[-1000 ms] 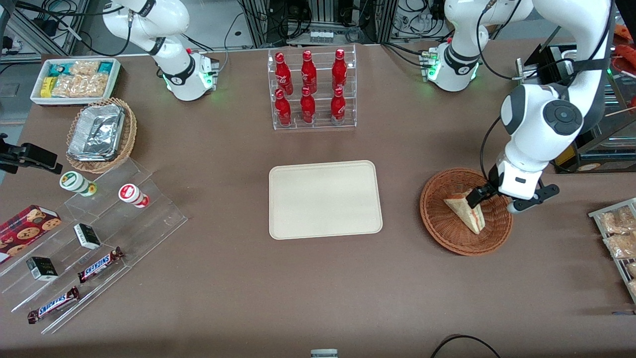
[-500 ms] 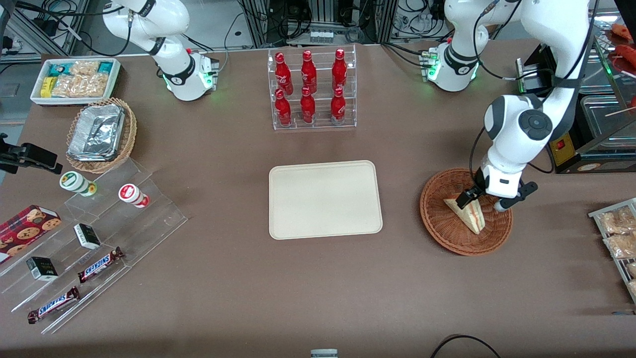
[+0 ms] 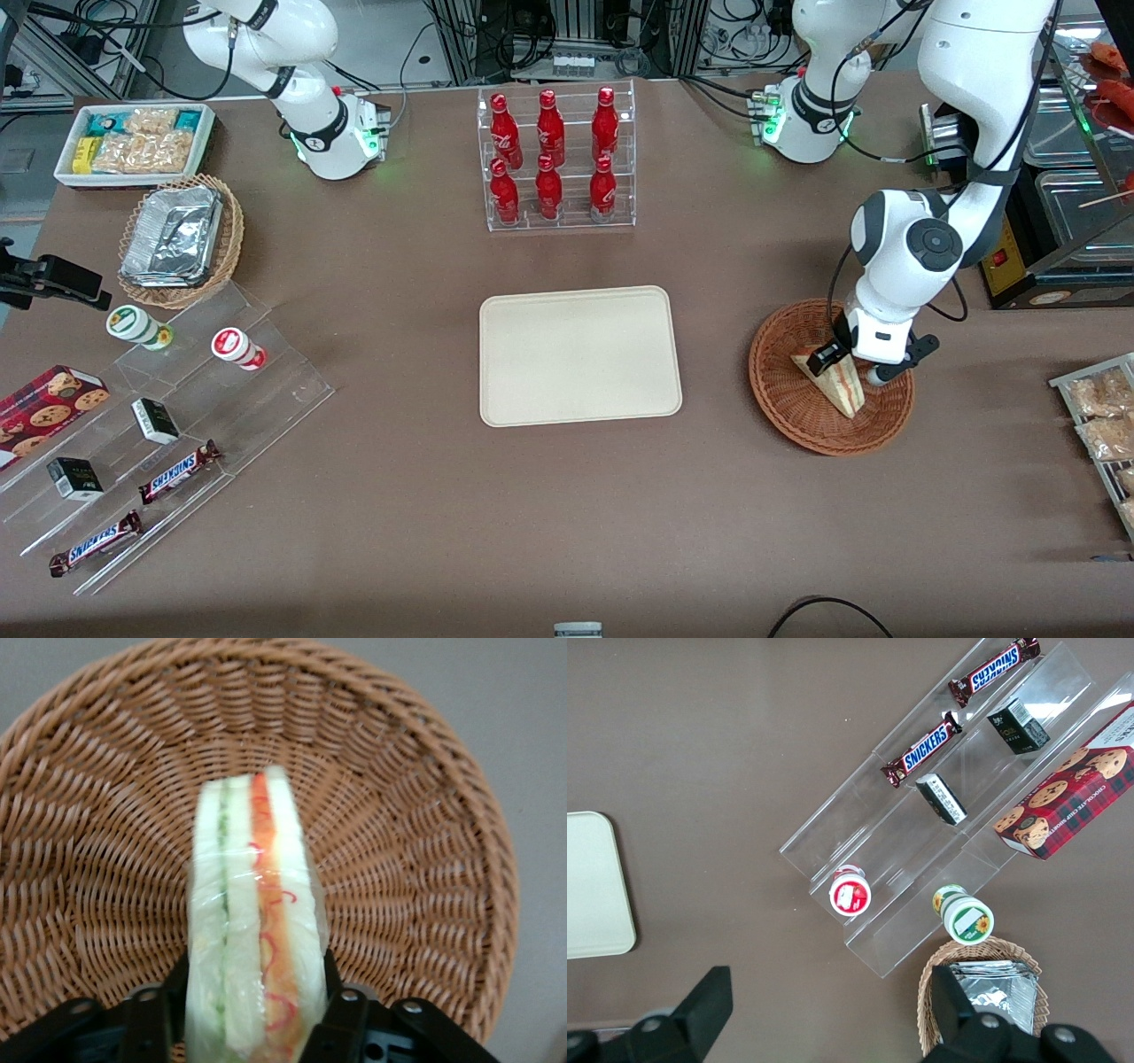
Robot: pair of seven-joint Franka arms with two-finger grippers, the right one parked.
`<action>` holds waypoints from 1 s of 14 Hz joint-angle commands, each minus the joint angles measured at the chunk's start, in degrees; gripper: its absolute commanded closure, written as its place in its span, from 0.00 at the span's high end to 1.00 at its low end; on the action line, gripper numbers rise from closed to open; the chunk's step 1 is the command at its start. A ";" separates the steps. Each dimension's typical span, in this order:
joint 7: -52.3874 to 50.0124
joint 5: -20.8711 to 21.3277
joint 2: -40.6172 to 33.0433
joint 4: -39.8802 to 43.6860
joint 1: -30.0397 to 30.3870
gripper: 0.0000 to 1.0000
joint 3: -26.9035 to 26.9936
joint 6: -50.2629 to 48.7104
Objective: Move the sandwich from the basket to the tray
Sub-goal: 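Close the left gripper on the wrapped sandwich and lift it, then carry the sandwich with the left gripper over the cream tray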
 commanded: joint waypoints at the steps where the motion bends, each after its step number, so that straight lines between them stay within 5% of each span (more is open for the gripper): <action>1: -1.23 0.99 -3.72 1.42 -0.20 0.00 0.01 -2.62; 6: -1.32 1.17 -7.43 19.24 -4.23 0.00 -1.56 -30.13; 11: -2.11 1.34 -3.58 26.99 -15.73 0.00 -2.89 -30.77; 14: -11.31 1.43 3.09 33.75 -23.72 0.00 -2.89 -30.77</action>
